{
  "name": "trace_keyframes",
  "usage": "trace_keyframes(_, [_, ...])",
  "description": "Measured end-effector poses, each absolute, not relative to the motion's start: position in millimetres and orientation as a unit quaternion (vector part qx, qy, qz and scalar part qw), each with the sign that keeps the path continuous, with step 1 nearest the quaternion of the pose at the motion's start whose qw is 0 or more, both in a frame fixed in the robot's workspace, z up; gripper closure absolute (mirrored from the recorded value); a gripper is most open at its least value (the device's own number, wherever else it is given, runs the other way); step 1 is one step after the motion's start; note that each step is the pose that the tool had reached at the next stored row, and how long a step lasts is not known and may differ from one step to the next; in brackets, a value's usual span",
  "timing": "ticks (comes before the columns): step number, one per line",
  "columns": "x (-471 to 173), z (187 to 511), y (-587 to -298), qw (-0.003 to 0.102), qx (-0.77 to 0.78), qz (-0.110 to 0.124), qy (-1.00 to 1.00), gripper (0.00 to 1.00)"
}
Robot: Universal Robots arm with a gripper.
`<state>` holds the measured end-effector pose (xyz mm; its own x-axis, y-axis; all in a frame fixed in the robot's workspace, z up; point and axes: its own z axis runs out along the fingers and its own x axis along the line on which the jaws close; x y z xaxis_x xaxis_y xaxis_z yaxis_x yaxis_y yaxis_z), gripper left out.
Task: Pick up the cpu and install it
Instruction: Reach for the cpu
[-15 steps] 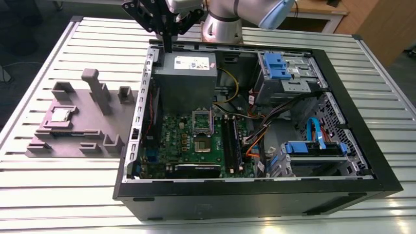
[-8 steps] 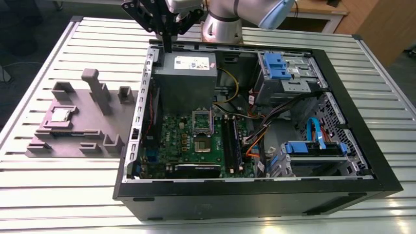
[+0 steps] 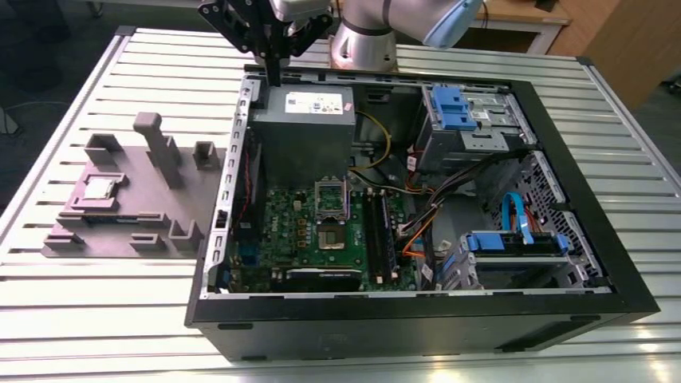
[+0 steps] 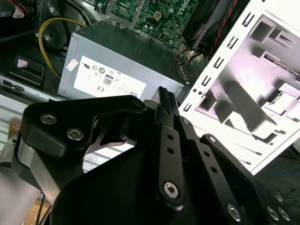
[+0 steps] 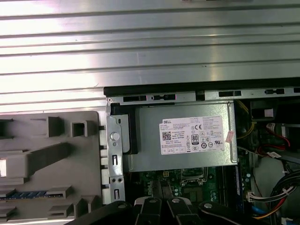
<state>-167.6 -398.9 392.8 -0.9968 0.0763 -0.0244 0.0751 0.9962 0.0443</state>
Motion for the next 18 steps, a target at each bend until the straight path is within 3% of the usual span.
trace_keyframes(18, [-179,393,-399,0.013,0.038,0.022,0.999,0.89])
